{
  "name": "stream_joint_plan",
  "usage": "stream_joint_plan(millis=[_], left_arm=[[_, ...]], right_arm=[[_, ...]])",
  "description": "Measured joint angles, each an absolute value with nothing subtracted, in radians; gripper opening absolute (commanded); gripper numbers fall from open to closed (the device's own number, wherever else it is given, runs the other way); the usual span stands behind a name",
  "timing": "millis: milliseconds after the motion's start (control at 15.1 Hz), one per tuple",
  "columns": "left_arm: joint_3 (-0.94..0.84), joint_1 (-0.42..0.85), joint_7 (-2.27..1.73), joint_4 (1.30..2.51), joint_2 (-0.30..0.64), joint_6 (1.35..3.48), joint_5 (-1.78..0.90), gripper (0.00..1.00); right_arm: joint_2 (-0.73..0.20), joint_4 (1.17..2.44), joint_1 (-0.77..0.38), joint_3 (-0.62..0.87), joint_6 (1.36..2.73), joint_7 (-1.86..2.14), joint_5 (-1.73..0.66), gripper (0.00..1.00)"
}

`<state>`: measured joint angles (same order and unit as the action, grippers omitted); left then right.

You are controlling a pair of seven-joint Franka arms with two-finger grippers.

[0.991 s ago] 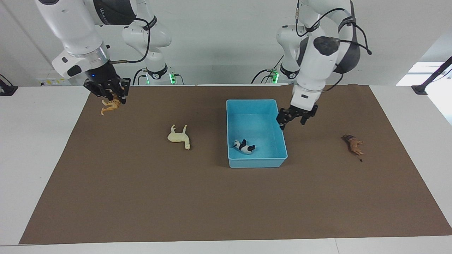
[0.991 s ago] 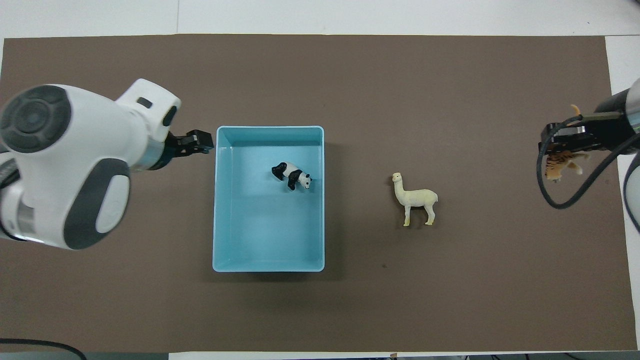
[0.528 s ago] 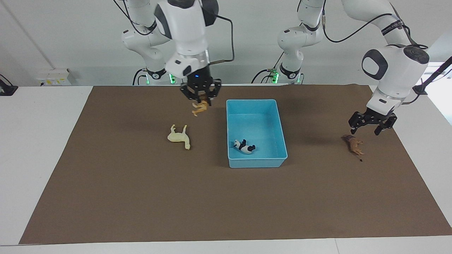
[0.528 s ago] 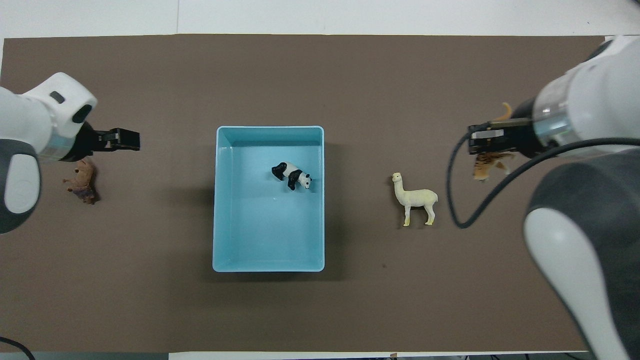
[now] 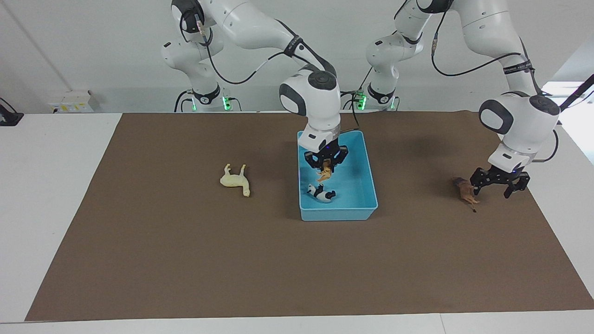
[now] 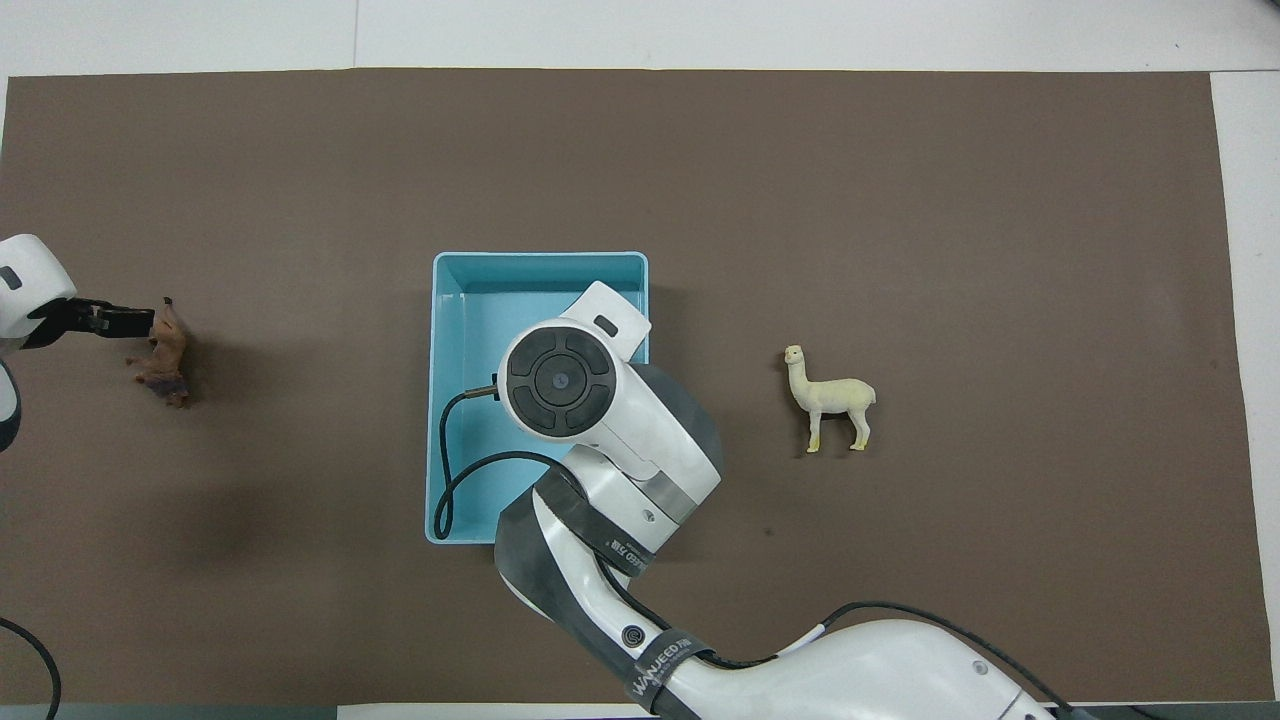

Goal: Put all toys into storage box
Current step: 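Carry the tiger over the box with the right gripper and release it, then place the bear in the box with the left gripper while the right reaches the llama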

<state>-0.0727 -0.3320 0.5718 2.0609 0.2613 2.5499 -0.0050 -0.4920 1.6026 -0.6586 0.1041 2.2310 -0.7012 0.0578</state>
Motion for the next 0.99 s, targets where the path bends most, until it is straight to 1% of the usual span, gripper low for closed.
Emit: stream_joint_plan(millis=[132, 396, 462, 594, 660, 792, 858, 925, 991], left_arm=[[-0.073, -0.333, 0.572, 2.081, 0.287, 2.578, -0.005, 1.00], [-0.080, -0.333, 0.572, 2.097, 0.293, 2.581, -0.005, 1.00], [-0.080, -0.333, 0.572, 2.115, 0.293, 2.589, -0.005, 1.00], [-0.081, -0.333, 0.572, 2.156, 0.293, 2.622, -0.005, 1.00], [-0.083, -0.332, 0.572, 2.165, 0.293, 2.635, -0.005, 0.97], [-0.083, -0.332, 0.574, 2.169, 0.290, 2.638, -0.004, 0.31], [-0.083, -0.332, 0.574, 2.169, 0.290, 2.638, -0.004, 0.09], [-0.083, -0.332, 0.574, 2.168, 0.288, 2.638, -0.004, 0.00], [-0.082, -0.332, 0.574, 2.167, 0.285, 2.637, -0.004, 0.00]], right_arm=[[-0.495, 1.576, -0.659, 0.099, 2.169, -0.728, 0.059, 1.00], [-0.477, 1.384, -0.633, 0.090, 1.901, -0.784, 0.059, 1.00], [-0.459, 1.353, -0.608, 0.088, 1.859, -0.784, 0.060, 1.00], [-0.406, 1.329, -0.530, 0.085, 1.778, -0.762, 0.062, 1.00], [-0.381, 1.330, -0.487, 0.085, 1.733, -0.710, 0.062, 1.00], [-0.349, 1.361, -0.406, 0.084, 1.667, -0.518, 0.062, 1.00], [-0.336, 1.405, -0.375, 0.084, 1.668, -0.390, 0.062, 1.00], [-0.324, 1.462, -0.356, 0.084, 1.689, -0.257, 0.062, 1.00], [-0.309, 1.527, -0.347, 0.084, 1.735, -0.130, 0.062, 1.00]])
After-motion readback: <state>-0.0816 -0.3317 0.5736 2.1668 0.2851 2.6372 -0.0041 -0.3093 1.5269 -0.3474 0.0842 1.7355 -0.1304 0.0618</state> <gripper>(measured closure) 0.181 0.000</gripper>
